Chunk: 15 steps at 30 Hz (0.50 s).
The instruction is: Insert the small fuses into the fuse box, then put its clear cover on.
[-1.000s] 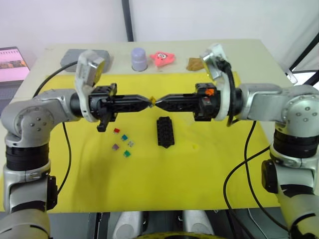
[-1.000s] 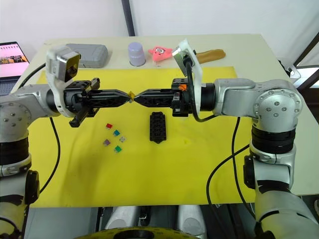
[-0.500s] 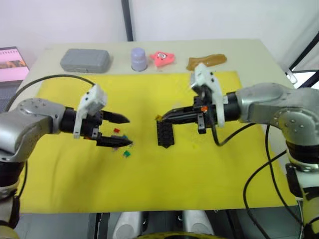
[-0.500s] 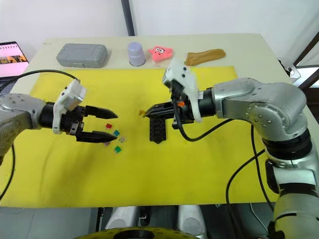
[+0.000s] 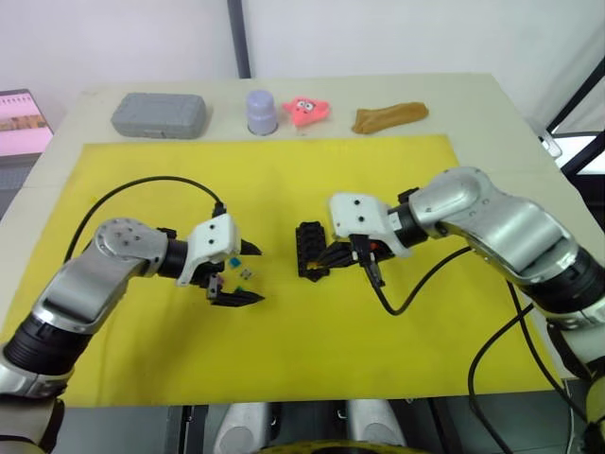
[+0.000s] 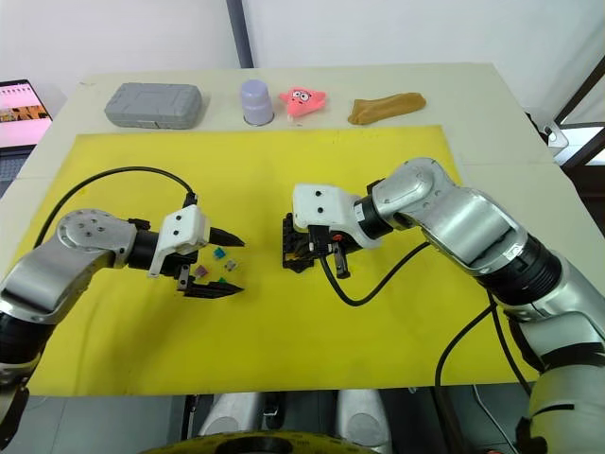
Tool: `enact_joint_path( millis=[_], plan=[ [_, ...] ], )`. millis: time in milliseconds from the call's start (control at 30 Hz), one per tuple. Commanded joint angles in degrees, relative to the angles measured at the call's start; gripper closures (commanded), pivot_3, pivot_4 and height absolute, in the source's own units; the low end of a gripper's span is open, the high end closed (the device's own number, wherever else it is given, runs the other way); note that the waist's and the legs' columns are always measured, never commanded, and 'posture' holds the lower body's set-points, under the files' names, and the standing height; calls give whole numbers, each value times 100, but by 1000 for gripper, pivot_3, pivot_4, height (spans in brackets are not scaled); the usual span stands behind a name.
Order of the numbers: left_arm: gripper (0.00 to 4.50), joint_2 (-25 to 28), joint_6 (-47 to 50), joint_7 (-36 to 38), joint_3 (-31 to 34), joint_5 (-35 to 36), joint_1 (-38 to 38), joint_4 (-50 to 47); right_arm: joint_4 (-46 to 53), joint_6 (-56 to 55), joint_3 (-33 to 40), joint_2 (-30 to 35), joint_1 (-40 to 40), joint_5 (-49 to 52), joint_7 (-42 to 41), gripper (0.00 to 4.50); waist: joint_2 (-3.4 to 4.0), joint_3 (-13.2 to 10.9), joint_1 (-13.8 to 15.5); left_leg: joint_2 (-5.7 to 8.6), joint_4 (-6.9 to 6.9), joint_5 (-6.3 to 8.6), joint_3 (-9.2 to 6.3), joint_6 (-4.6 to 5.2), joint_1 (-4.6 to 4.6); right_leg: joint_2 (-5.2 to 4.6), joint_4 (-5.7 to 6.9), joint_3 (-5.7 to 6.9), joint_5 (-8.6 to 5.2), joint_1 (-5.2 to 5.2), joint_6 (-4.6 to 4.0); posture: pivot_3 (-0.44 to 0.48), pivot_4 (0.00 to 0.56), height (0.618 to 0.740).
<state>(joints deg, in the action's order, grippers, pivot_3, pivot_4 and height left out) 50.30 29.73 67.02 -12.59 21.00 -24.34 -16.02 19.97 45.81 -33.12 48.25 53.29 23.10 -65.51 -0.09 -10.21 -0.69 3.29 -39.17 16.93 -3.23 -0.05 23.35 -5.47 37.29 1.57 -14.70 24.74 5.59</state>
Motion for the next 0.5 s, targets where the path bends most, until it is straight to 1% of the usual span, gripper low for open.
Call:
enact_joint_path(
  millis=[33, 167, 500],
  plan=[
    [51, -96, -92, -80, 19, -131, -24, -34, -28, -52, -56, -145, 223, -413, -60, 4500, 0, 0, 3, 0, 0, -1, 0, -2, 0, 0, 0, 0, 0, 0, 0, 0, 150, 731],
    [51, -171, -81, -84, 18, -196, -28, -23, -92, -8, -36, -278, 308, -635, -130, 4500, 0, 0, 6, 1, -1, -9, 0, -15, 0, -1, 0, 0, 0, 0, 0, 0, 150, 731],
    [51, -263, -52, -111, 17, -284, -28, -68, -180, 15, -95, -321, 327, -1087, -394, 4500, 0, 0, 4, 1, -1, -10, 0, -17, 0, -1, 2, 0, 0, 0, 0, 0, 150, 731]
  ],
)
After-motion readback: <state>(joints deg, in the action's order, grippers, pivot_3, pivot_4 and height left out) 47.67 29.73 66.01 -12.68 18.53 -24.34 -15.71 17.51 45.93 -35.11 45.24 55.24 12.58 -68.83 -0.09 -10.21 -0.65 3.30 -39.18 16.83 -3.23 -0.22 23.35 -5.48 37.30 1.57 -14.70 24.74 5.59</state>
